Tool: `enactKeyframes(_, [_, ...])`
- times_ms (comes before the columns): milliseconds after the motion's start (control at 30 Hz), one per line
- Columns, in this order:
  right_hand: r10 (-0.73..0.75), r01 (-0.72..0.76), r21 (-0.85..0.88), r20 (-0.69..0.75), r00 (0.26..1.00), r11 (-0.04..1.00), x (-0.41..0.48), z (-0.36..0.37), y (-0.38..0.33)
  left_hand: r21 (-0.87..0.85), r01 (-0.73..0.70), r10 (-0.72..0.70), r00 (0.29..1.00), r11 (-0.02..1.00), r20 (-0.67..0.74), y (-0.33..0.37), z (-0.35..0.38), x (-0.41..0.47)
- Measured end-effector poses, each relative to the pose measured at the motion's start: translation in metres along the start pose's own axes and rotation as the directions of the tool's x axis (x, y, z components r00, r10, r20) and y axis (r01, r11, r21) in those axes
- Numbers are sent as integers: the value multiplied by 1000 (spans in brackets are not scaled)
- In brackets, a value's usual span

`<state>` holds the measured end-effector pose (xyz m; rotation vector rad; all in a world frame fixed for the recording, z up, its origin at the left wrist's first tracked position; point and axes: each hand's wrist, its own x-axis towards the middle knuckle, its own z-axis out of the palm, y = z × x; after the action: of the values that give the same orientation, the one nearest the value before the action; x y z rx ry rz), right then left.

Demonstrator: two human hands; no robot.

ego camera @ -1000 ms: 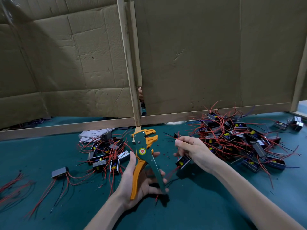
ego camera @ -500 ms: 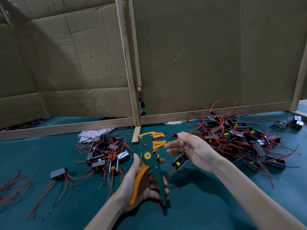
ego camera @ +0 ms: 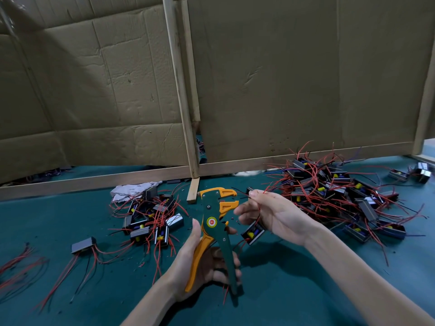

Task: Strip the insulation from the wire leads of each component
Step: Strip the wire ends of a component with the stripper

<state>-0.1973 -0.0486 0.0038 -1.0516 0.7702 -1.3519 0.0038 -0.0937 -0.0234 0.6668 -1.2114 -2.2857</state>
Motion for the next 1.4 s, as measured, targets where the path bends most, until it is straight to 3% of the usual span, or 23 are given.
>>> enactKeyframes(100, [4,-4,1,-23,1000,1000,1,1,1,66,-36,39,999,997,-30,6,26,-17])
enactKeyframes(233, [8,-8,5,-47,999,1000,1,3,2,188,-196,228,959,962,-166,23,65,-20])
enactKeyframes(333, [14,-14,0,-67,998,1000,1,4,2,192,-288,316,939,938,-135,23,70,-18])
enactKeyframes(433, [18,-20,-21,-62,998,1000,0,5,2,137,-327,352,904,935,-243,15,56,-4])
enactKeyframes(500, [20,-21,-36,-43,999,999,1,6,3,108,-232,255,911,967,-324,10,48,1])
enactKeyframes(667, [17,-24,-123,-56,998,992,4,10,11,221,-40,83,979,974,-188,-21,6,-11])
enactKeyframes(800, [-19,-4,-141,-162,987,990,5,8,12,111,-129,137,988,985,-65,-16,-7,-3])
enactKeyframes(967, [5,-33,-173,-160,987,984,4,3,9,12,-178,179,981,984,-70,-17,-15,3])
enactKeyframes(1200, [-2,-54,-216,-252,968,975,5,-4,9,3,-218,217,971,976,-102,-17,-17,4])
enactKeyframes(1400, [-9,-41,-268,-181,983,963,0,-4,2,78,-179,181,983,981,-14,-17,-17,2])
